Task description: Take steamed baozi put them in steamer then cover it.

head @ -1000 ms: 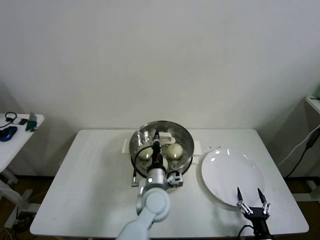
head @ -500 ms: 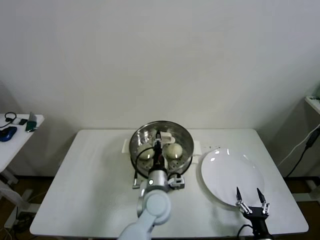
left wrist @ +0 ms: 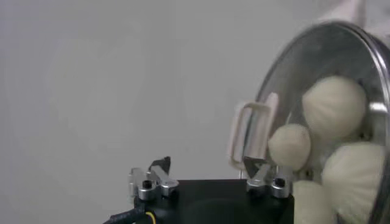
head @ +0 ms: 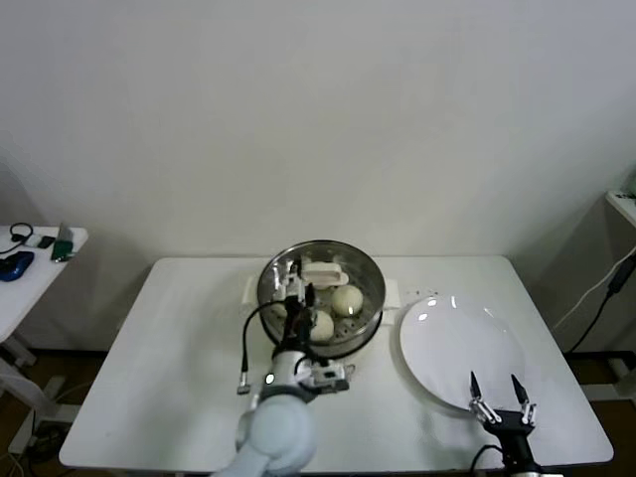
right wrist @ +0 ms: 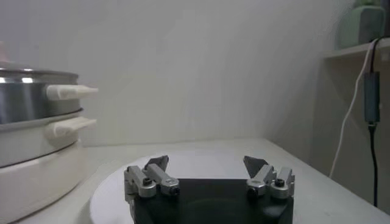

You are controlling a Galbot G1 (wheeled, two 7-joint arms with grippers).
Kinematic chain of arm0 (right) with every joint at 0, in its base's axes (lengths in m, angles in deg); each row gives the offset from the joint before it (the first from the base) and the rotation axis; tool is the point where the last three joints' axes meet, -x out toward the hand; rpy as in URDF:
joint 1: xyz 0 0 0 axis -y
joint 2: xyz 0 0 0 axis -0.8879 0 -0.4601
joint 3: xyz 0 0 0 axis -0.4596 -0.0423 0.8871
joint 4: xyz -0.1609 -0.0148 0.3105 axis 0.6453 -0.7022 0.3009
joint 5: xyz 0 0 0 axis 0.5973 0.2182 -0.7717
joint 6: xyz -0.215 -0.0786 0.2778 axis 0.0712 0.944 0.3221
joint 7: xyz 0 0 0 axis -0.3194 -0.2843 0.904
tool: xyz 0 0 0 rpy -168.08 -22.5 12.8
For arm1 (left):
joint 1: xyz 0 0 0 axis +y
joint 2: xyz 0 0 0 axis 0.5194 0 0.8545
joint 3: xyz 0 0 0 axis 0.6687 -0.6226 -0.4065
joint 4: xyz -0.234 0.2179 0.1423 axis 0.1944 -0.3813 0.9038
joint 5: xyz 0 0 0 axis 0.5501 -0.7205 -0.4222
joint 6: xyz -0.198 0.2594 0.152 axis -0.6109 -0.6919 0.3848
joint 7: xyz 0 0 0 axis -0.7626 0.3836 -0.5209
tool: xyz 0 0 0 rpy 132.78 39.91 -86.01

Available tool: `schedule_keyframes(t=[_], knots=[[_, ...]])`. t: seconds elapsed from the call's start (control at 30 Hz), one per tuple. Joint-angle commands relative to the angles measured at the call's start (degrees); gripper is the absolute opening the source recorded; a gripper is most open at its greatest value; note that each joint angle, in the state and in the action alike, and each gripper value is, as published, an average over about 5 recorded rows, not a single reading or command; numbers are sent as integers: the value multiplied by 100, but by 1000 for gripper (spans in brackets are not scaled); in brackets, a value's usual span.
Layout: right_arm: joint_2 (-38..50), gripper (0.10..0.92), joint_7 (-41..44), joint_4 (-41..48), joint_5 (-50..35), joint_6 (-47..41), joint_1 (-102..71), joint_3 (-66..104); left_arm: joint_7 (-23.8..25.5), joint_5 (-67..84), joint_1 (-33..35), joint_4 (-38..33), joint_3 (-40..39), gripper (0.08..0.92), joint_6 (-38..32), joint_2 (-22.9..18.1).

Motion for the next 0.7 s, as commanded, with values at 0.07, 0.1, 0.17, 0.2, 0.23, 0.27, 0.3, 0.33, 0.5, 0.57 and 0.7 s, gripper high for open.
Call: schedule_keyframes(t=[0.07,0.1,0.17,0.2,0.23,0.27,0.3,0.33,0.5,0.57,0.7], knots=[[-85,823,-50,-258,337,-167,-16,1,-1835,5773,1076,-1243,2309,814,-1999,256],[-93,823,-49,-261,376,-163,-19,-2,-1819,6172,1280,-1241,2678,818,-2258,240],[-101,823,-48,-248,407,-156,-17,-1,-1680,7018,1738,-1201,3316,821,-2627,183],[-105,823,-48,-229,422,-146,-10,1,-1581,7450,1996,-1132,3611,822,-2826,148],[-109,823,-46,-203,433,-134,1,3,-1491,7852,2235,-1031,3863,822,-3080,120],[-112,823,-44,-169,437,-122,15,4,-1416,8129,2450,-887,4037,822,-3306,104],[-115,823,-39,-130,440,-109,32,5,-1356,8319,2644,-712,4168,823,-3596,111],[-116,823,-32,-95,439,-99,47,4,-1314,8419,2822,-509,4249,823,-3911,125],[-93,823,58,16,423,-80,75,-24,-1282,8580,3304,365,4198,823,-4961,202],[-88,823,70,24,426,-91,66,-49,-1281,8617,3377,651,4097,823,-5133,202],[-102,823,85,16,428,-91,53,-77,-1275,8555,3337,1100,3957,823,-5379,141]])
